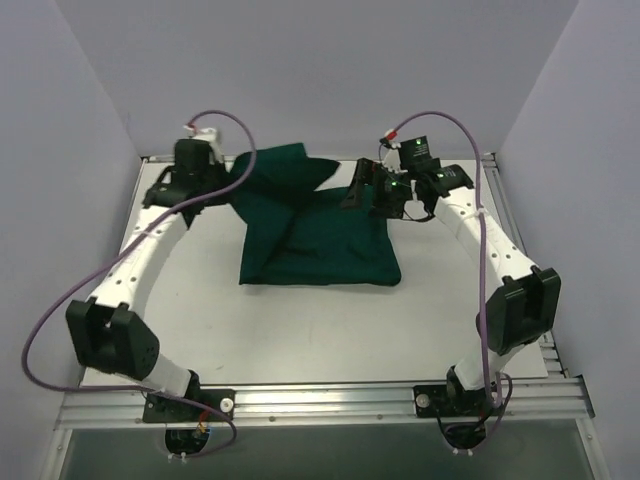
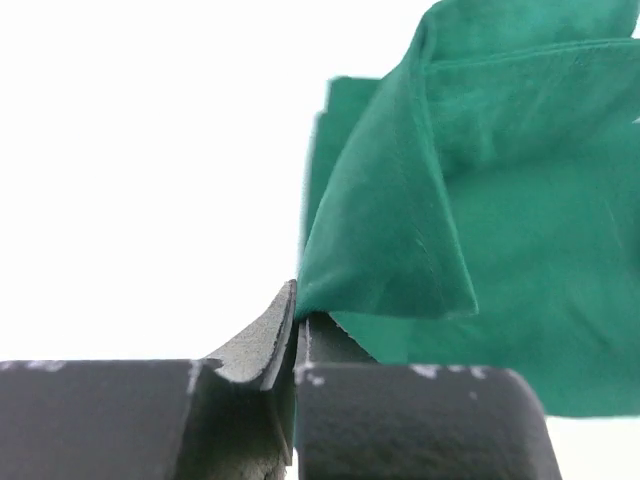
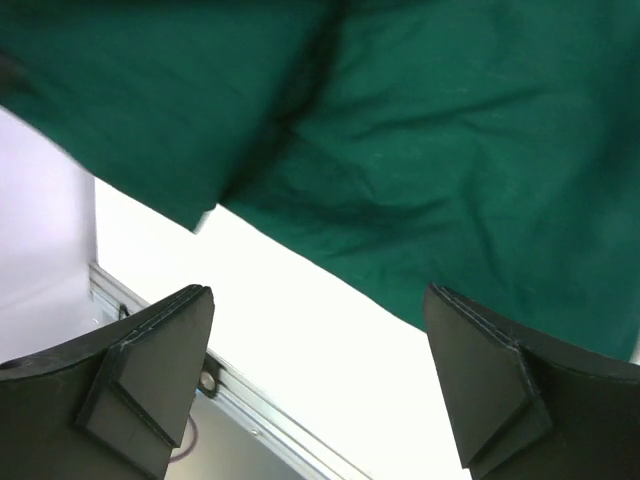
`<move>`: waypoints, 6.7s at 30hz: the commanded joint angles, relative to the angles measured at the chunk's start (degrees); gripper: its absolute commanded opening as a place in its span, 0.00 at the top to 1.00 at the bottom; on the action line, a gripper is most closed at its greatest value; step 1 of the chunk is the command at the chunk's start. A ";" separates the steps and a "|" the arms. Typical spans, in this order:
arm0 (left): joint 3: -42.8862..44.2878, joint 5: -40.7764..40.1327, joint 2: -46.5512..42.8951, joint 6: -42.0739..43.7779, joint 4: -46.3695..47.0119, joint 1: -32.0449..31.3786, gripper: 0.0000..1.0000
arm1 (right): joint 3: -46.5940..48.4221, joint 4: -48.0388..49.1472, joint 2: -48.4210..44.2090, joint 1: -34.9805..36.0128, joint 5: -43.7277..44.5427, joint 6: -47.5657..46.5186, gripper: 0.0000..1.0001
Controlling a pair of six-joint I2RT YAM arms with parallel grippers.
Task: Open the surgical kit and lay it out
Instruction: Open the surgical kit at the center of the board.
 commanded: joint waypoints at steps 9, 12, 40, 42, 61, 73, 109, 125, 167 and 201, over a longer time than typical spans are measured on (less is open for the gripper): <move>-16.29 -16.67 -15.55 -0.65 -9.53 26.49 0.92 | 15.31 -1.07 17.54 22.34 8.54 -7.77 0.27; -19.20 -21.24 -14.85 -3.03 -10.86 32.13 0.32 | 21.98 -3.80 23.96 24.73 10.40 -9.01 0.27; -22.46 3.18 -23.90 -9.20 -17.10 30.73 0.18 | 30.61 -0.03 38.04 31.24 13.03 -13.49 0.45; -22.02 3.18 -23.82 -8.76 -17.37 30.73 0.18 | 30.70 0.14 38.30 31.25 13.12 -13.40 0.46; -23.07 4.85 -23.82 -8.40 -17.02 30.64 0.19 | 34.56 0.15 39.27 31.25 13.91 -12.53 0.99; -22.28 6.52 -20.40 -8.67 -14.47 30.03 0.21 | 14.82 2.52 17.23 5.97 29.38 -3.75 1.00; -5.76 13.20 8.26 -16.04 -5.24 23.00 0.20 | 38.86 -7.14 39.96 -10.78 29.64 17.97 0.00; 1.80 11.18 13.54 -15.70 -10.60 22.56 0.23 | 40.19 -11.63 45.51 -6.72 33.78 21.75 0.11; 48.62 14.26 46.31 -25.36 -25.62 10.87 0.16 | -0.23 -1.27 9.40 -2.68 25.17 4.26 1.00; 55.77 18.30 55.73 -36.09 -22.55 10.87 0.87 | -15.71 8.85 0.16 -5.32 16.11 -1.89 1.00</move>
